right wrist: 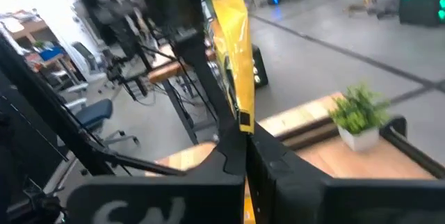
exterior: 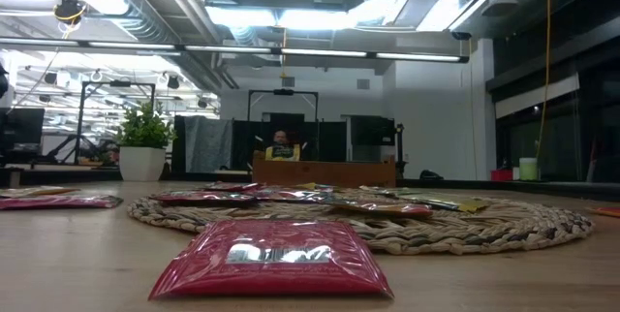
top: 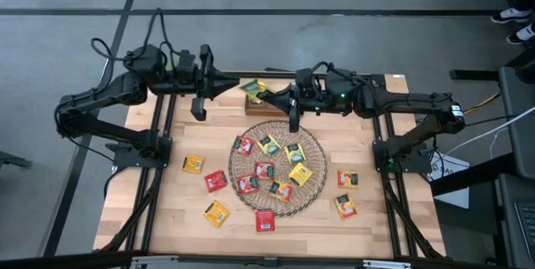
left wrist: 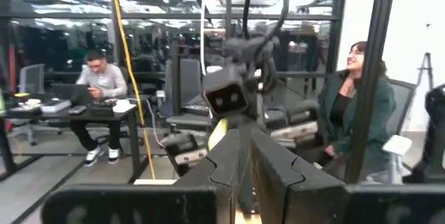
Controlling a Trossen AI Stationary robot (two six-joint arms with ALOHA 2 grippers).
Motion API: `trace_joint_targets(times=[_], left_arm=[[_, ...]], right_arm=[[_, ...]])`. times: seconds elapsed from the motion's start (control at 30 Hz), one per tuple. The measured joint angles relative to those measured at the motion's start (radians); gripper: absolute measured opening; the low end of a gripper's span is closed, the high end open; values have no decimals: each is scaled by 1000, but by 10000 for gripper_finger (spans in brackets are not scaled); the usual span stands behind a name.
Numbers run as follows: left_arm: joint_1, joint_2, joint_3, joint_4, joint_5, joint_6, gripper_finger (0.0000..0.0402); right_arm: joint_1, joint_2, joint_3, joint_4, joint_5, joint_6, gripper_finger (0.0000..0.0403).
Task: Pick & Place Tea
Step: Put the yellow tea bag into the left of the wooden organizer
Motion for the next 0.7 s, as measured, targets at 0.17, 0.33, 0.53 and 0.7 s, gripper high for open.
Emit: trace_joint_targets(times=[0.17,0.33,0.53,0.7], left_arm=[[0,-19,1,-24,-23,-34,31],[0,-7,1,-74,-23,-37,32],[0,38,1,-99,-24,18,45],[0,96,1,-98,-30,64,63]], right_arm=[[-42,0,0,-123,-11,71,2],[-78,0,0,-236,-36,78,1],[-100,1,0,-272,-36,80,1],[-103,5,0,-269,-36,95,0]])
